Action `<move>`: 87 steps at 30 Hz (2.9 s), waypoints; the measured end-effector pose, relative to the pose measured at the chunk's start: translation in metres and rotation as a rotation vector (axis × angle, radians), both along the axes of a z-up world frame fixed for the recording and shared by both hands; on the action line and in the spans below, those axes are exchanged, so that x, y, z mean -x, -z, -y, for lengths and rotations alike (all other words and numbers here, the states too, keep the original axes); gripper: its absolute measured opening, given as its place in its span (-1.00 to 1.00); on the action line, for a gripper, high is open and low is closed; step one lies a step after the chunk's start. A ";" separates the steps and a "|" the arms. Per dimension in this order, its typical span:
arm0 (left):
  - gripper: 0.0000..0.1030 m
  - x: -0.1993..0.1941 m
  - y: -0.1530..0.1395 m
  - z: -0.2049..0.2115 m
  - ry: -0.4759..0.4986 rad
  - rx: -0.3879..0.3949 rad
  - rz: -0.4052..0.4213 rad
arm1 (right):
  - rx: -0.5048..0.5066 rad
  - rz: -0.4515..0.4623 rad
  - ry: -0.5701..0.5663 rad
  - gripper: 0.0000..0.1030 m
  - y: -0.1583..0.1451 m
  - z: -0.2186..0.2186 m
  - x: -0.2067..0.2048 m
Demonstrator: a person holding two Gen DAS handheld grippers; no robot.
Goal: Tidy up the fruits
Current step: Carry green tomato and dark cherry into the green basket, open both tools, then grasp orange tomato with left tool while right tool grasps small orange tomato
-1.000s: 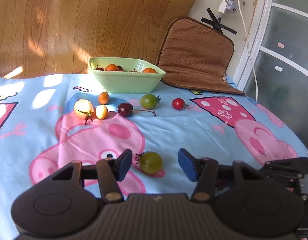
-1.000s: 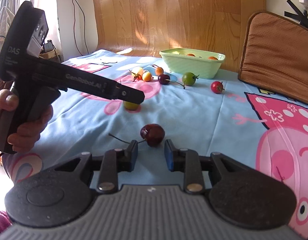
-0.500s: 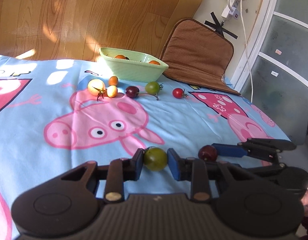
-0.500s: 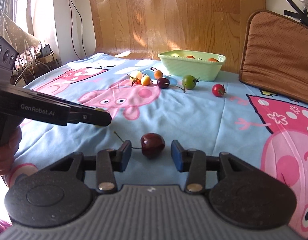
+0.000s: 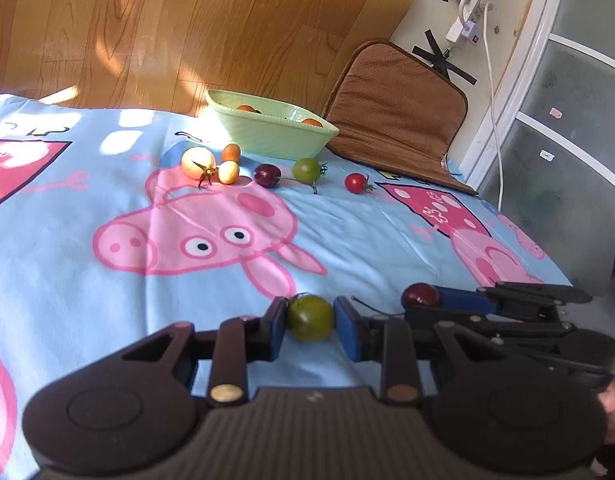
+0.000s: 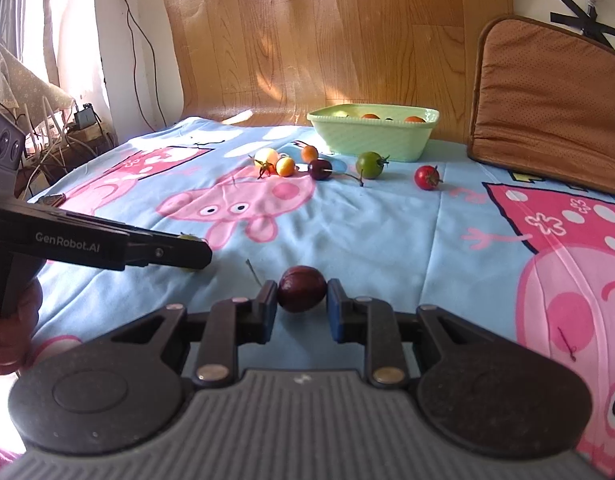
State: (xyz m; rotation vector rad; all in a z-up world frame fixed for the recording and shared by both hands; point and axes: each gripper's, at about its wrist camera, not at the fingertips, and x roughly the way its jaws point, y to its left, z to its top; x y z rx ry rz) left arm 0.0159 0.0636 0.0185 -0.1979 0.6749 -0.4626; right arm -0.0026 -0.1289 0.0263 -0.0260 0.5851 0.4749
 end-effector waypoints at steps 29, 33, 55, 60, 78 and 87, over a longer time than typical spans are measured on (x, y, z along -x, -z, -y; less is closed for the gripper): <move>-0.48 -0.100 -0.095 -0.003 -0.013 -0.053 0.174 | -0.165 0.096 0.124 -0.43 -0.078 0.040 -0.108; -0.48 -0.156 -0.096 0.006 -0.029 -0.039 0.132 | -0.175 0.064 0.131 -0.43 -0.077 0.040 -0.159; -0.23 -0.247 -0.060 0.010 -0.104 -0.074 0.041 | -0.052 0.044 0.065 -0.21 -0.045 0.012 -0.230; -0.23 -0.203 -0.069 -0.031 -0.142 -0.019 0.068 | -0.108 0.033 0.004 -0.21 -0.048 0.010 -0.196; -0.09 -0.181 -0.015 -0.039 -0.099 0.015 -0.056 | 0.170 0.013 -0.306 -0.40 -0.005 -0.095 -0.177; -0.37 -0.170 -0.003 -0.039 -0.098 0.047 -0.095 | 0.159 -0.005 -0.306 -0.54 -0.004 -0.081 -0.149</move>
